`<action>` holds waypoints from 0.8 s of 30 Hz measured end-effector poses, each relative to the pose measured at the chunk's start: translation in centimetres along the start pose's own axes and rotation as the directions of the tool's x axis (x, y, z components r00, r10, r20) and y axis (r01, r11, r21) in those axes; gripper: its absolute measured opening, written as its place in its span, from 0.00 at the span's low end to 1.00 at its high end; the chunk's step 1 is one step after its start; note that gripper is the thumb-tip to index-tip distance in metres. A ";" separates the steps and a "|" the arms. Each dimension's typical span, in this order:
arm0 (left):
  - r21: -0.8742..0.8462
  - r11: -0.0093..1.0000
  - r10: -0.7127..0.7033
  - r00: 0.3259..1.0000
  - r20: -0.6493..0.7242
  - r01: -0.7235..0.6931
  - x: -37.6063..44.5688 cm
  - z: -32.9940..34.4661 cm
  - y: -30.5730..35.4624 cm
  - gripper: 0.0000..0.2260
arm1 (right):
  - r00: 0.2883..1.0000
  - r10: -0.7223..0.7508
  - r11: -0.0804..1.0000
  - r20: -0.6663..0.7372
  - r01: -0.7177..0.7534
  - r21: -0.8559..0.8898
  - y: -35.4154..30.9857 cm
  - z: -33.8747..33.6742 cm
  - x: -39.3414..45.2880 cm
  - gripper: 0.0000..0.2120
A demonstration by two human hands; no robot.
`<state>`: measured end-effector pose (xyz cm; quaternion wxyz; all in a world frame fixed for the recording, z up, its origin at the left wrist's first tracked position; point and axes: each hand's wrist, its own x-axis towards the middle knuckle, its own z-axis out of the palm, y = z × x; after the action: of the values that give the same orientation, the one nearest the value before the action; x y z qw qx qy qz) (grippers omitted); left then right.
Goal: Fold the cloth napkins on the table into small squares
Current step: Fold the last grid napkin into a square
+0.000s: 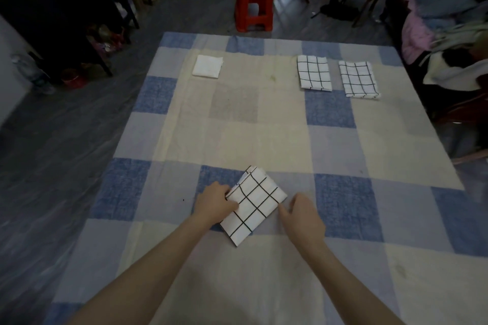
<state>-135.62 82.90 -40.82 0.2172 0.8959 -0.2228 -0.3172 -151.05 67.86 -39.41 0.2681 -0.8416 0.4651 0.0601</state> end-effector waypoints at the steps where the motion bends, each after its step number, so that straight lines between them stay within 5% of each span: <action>1: -0.020 0.999 0.033 0.999 -0.006 -0.033 -0.3 0.3 0.1 0.11 | 0.994 0.023 0.999 0.106 -0.020 -0.029 -0.1 -0.2 -0.4 0.14; 6: -0.056 0.990 0.128 0.990 -0.066 -0.131 -1.5 0.9 0.6 0.09 | 0.970 -0.073 0.994 0.234 0.053 0.091 -1.4 0.0 -1.2 0.12; 11: -0.194 0.981 -0.004 0.987 -0.161 -0.028 -1.9 1.1 0.2 0.15 | 0.966 -0.049 0.952 0.255 -0.032 0.304 -2.8 0.7 -1.3 0.10; 16: -0.212 0.977 -0.059 0.984 -0.169 0.023 -1.9 1.6 -0.1 0.21 | 0.942 0.124 0.717 0.312 -0.303 0.628 -4.3 2.1 -0.9 0.25; 19: -0.236 0.972 -0.042 0.983 -0.176 -0.001 -1.7 1.5 -0.5 0.19 | 0.924 0.128 0.806 0.359 -0.308 0.506 -4.8 2.0 -0.3 0.23; 24: -0.375 0.921 0.040 0.982 -0.186 -0.108 -1.2 0.9 -1.2 0.19 | 0.957 -0.004 0.927 0.291 -0.106 0.361 -5.2 1.9 1.4 0.05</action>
<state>-136.74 84.32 -41.46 0.4185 0.8513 -0.1705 -0.2664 -145.77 69.98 -39.52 0.4856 -0.7452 0.4462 0.0991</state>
